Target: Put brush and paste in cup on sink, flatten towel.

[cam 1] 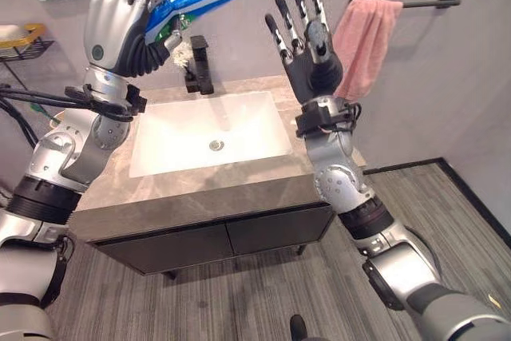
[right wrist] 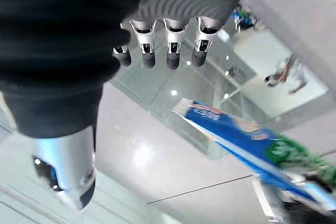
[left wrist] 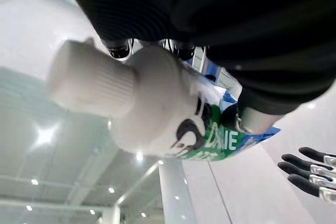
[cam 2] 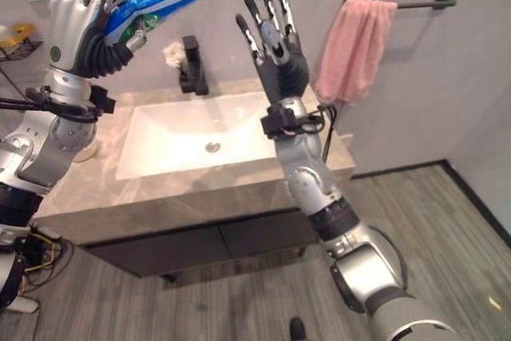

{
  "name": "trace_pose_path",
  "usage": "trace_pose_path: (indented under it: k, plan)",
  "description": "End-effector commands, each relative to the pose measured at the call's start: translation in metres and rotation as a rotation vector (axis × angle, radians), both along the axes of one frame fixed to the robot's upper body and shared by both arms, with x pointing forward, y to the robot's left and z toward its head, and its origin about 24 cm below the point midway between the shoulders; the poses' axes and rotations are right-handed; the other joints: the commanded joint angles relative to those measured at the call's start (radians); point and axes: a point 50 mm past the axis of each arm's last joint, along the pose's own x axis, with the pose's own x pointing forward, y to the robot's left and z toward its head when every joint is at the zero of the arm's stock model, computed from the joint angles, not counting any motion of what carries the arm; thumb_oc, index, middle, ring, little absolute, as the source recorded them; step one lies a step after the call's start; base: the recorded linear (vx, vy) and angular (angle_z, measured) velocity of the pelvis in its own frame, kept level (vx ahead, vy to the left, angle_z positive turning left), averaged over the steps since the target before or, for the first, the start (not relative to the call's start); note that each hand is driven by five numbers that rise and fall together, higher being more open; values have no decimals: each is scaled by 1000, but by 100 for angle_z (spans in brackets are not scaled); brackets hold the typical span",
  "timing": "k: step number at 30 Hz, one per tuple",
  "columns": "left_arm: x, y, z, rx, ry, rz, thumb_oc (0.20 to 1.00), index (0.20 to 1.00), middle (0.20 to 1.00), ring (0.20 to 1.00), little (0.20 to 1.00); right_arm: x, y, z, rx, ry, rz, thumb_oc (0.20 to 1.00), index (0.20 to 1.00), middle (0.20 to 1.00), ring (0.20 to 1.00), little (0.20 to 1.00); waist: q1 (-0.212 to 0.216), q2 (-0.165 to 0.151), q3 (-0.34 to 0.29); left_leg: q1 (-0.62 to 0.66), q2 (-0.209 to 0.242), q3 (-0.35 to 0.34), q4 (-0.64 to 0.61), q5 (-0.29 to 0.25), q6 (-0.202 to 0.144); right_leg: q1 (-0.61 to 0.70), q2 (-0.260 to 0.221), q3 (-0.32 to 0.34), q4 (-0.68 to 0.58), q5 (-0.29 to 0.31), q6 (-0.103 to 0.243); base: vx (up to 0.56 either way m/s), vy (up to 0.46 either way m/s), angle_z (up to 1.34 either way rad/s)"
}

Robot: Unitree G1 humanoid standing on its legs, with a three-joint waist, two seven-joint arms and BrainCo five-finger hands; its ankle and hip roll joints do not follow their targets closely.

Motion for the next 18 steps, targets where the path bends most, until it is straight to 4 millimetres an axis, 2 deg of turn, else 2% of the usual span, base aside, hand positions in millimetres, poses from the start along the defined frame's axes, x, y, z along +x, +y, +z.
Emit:
trace_pose_path:
  k: [1,6,18]
  plan:
    - [-8,2,48,-51,-194,1,200,200,200,200,200,3,-9,28,105,-68,-40,1000,1000,1000,1000,1000,4,-40,-16,27,26,-12,5,-33,-19,46,-93,-49,1,-23,78,0,0,0]
    - [-5,-8,49,-75,-221,-39,200,200,200,200,200,5,1,30,220,-38,-9,1000,1000,1000,1000,1000,16,-33,-22,21,20,-29,5,-33,-17,53,-100,-65,1,-26,75,21,5,7]
    - [-3,-25,43,-75,-211,-109,200,200,200,200,200,18,14,8,114,93,-25,1000,1000,1000,1000,1000,19,-40,-21,21,12,-39,5,-37,-14,58,-108,-74,1,-27,74,4,1,2]
